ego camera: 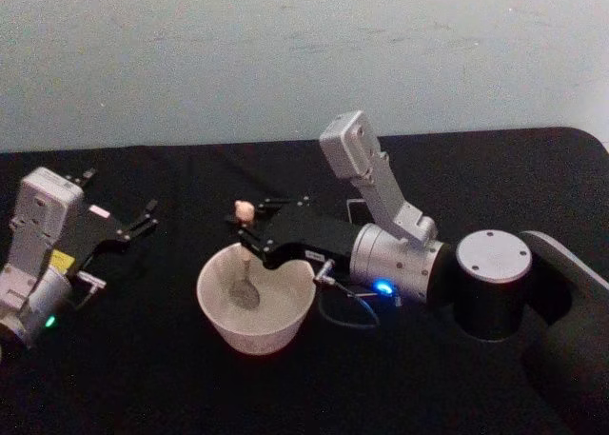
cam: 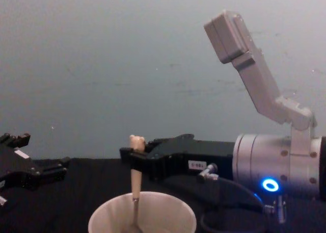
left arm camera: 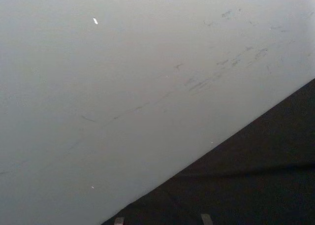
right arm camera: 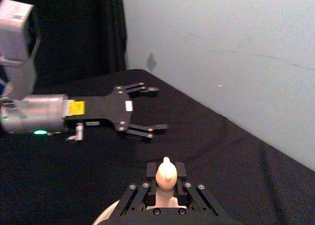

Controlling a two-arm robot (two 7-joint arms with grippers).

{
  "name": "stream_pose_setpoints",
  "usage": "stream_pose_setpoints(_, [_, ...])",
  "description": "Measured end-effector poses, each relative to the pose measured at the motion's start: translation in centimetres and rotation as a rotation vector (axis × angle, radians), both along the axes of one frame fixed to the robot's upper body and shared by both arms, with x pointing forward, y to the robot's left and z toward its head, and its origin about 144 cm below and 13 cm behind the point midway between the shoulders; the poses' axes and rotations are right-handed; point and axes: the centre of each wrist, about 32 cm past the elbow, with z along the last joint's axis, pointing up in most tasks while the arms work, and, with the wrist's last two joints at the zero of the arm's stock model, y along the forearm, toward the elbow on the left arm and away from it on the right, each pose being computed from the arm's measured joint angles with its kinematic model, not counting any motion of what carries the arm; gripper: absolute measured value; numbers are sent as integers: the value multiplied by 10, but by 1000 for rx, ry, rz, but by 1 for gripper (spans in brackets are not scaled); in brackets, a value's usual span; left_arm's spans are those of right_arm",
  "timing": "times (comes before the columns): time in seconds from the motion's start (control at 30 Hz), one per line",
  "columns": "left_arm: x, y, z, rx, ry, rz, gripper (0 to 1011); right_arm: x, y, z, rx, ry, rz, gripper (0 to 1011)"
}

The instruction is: Pick up the stirring spoon with one hand, stir inside the cup, then place it back in its original position.

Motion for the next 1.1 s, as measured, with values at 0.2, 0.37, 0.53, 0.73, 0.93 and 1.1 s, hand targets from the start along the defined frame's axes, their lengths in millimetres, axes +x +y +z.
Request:
stream_pose_setpoints(0.2, [0, 0, 0, 0, 0, 0, 1001, 6, -9, 1, -7, -3, -39, 223])
stream_pose_setpoints(0.37, [0, 0, 0, 0, 0, 0, 1001, 3, -22, 2, -20, -10, -39, 223])
stream_pose_setpoints(0.53, [0, 0, 0, 0, 0, 0, 1001, -3, -34, 3, -23, -8, -30, 223])
stream_pose_setpoints(0.73, [0, 0, 0, 0, 0, 0, 1001, -13, -44, 8, -2, 6, -6, 223])
stream_pose_setpoints(0.93, [0, 0, 0, 0, 0, 0, 1001, -22, -49, 16, 24, 21, 25, 223])
stream_pose_setpoints(1.1, [0, 0, 0, 0, 0, 0, 1001, -28, -51, 22, 35, 28, 47, 223])
